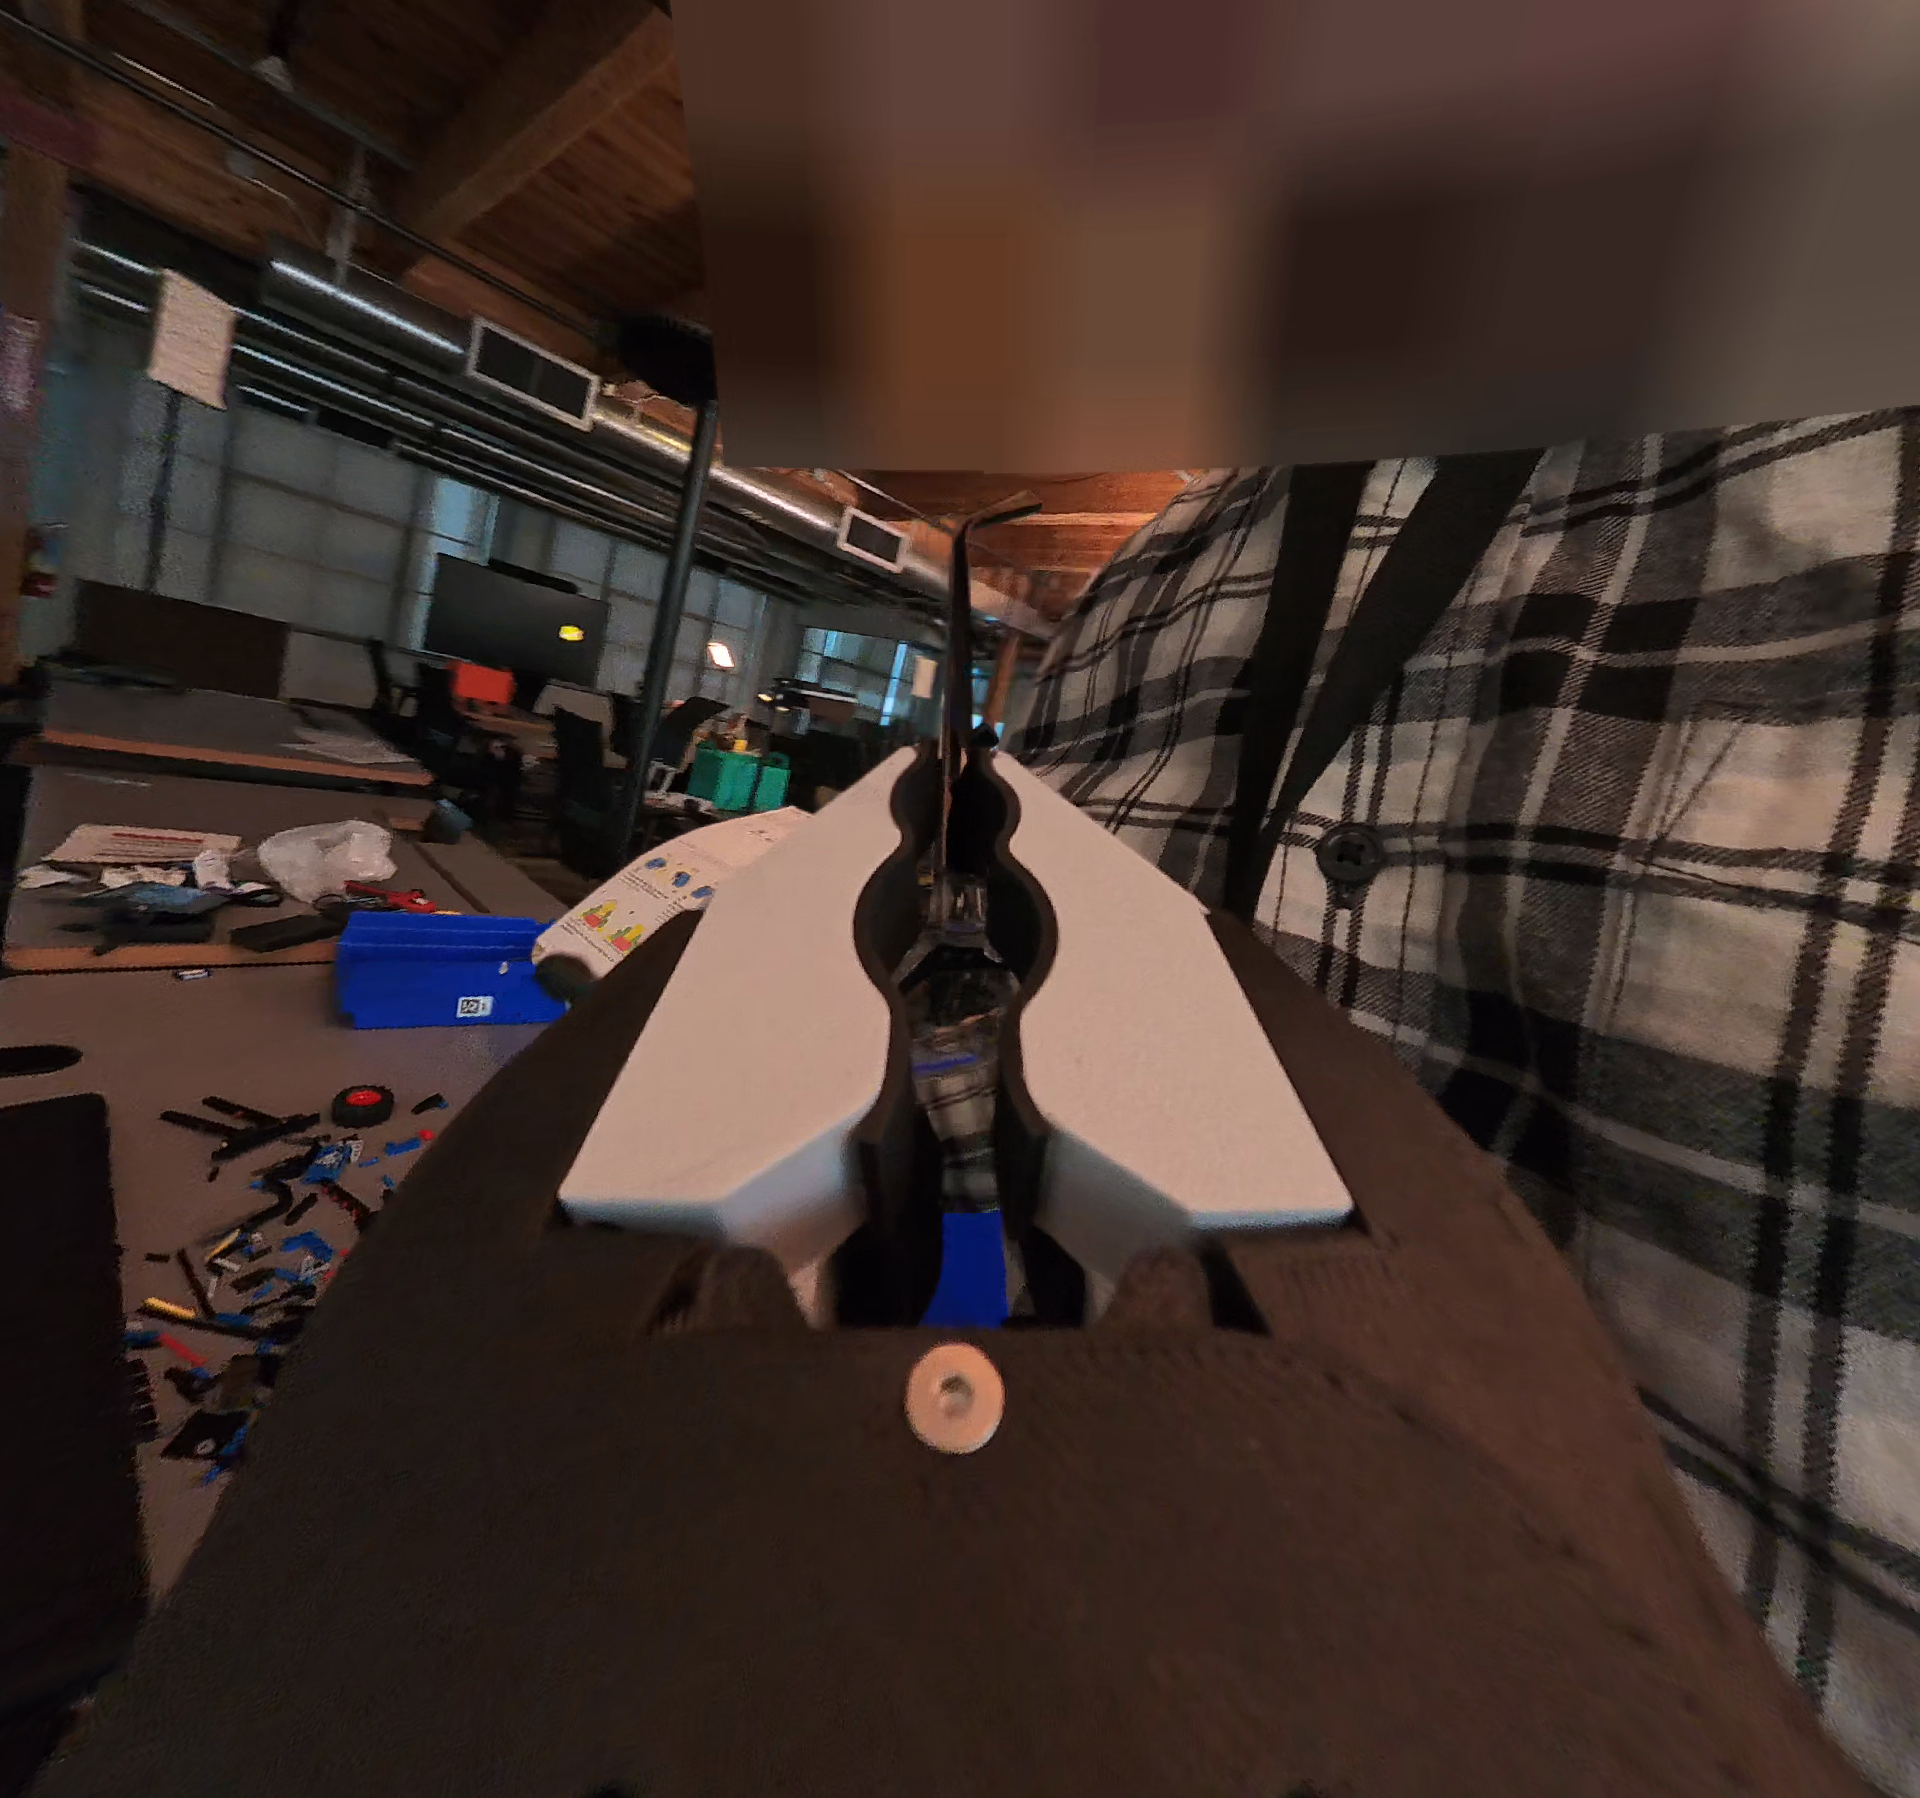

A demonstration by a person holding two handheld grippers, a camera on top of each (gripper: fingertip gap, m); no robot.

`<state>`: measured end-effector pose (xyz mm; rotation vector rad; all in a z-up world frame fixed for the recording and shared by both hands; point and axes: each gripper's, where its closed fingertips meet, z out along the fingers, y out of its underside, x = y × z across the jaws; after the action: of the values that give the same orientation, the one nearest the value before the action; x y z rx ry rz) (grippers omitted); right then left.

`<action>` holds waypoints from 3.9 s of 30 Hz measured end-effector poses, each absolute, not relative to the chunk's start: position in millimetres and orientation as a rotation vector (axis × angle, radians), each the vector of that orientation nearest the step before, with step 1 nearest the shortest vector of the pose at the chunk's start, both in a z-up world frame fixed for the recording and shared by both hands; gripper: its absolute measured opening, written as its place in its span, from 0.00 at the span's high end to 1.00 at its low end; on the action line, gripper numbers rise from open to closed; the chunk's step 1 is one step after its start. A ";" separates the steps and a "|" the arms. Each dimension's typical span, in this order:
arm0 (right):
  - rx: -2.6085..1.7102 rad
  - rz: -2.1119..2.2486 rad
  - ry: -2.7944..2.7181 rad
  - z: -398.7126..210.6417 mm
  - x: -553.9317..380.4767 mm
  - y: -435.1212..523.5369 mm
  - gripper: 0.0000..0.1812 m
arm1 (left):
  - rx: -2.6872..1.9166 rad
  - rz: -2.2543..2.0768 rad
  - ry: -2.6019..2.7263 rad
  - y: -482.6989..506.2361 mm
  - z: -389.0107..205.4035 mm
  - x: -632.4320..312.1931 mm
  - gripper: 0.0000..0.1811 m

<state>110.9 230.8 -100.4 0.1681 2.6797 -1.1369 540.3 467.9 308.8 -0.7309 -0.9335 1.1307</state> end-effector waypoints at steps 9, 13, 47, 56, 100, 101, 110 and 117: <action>-0.612 -1.047 1.684 174.4 516.2 297.5 0.63 | -0.707 0.949 -0.895 294.2 312.5 658.7 0.99; -0.525 -1.143 1.565 209.3 589.2 267.4 0.60 | -0.736 0.836 -0.887 228.4 303.0 657.4 0.99; 0.373 -1.815 1.689 179.5 263.2 -204.7 1.00 | -0.879 0.021 -0.777 -271.7 205.7 277.3 0.90; 0.595 -2.080 1.669 214.9 119.4 -289.4 1.00 | -1.023 -0.156 -0.771 -348.0 191.4 122.3 0.89; 1.428 -1.947 2.109 13.2 -368.5 -209.9 0.60 | -1.602 0.495 -1.670 -440.4 -82.7 -664.8 0.40; 1.488 -1.923 2.137 9.6 -336.8 -202.5 0.60 | -1.615 0.568 -1.628 -436.7 -67.9 -661.3 0.39; 2.661 -1.334 1.853 -74.9 7.8 -119.9 0.80 | -1.733 0.644 -0.951 -290.3 34.0 -561.2 0.57; 3.405 -0.515 0.949 -155.6 352.4 -133.2 0.71 | -1.958 0.300 -0.376 -196.4 19.0 -344.8 0.64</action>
<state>352.4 -133.2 -155.6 3.4054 0.9492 -0.5152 -344.8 -196.4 19.0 -1.9582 -0.3755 0.2999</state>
